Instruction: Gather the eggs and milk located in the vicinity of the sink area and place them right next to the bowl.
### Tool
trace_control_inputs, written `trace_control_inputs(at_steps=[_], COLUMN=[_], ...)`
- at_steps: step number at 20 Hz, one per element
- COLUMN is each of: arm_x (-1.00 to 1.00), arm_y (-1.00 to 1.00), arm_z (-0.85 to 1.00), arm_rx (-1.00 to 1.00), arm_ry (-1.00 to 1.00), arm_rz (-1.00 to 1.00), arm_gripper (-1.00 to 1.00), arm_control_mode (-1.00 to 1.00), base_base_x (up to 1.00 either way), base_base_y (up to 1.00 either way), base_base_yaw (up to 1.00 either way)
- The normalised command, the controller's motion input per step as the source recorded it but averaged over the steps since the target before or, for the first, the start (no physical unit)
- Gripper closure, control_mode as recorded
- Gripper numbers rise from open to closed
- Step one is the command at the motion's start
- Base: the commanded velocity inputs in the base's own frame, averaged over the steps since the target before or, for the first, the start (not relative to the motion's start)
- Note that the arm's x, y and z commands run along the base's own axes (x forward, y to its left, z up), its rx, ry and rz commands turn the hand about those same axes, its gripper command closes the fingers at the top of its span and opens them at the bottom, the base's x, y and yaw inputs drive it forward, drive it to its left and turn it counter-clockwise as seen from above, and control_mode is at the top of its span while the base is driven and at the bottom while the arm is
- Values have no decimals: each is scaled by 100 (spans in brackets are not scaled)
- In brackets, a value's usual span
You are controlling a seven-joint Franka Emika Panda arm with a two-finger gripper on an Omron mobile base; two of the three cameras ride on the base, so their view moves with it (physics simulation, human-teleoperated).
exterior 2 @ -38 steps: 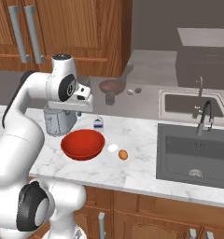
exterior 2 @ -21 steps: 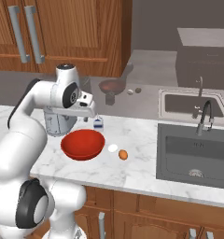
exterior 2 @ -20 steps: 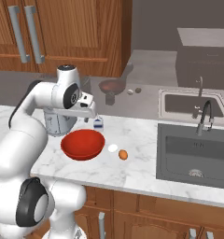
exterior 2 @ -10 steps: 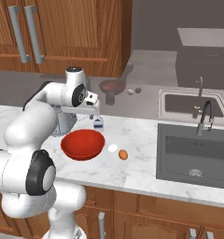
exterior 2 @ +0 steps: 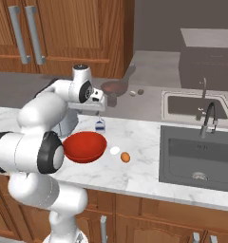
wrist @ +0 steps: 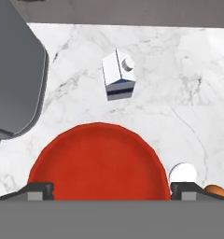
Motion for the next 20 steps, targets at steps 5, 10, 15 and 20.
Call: trace_control_inputs(at_steps=[5, 10, 15, 20], arm_x=[54, 51, 47, 52], arm_y=[-3, -4, -2, -1], arm_z=[-20, -33, -27, -24], arm_rx=[0, -1, 0, 0], arm_ry=[3, 7, 9, 14], arm_rz=[0, 0, 0, 0], arm_gripper=[-100, -100, -100, -100], arm_control_mode=[-100, -100, -100, -100], base_base_x=[0, 0, 0, 0], base_base_y=[0, 0, 0, 0], base_base_yaw=[0, 0, 0, 0])
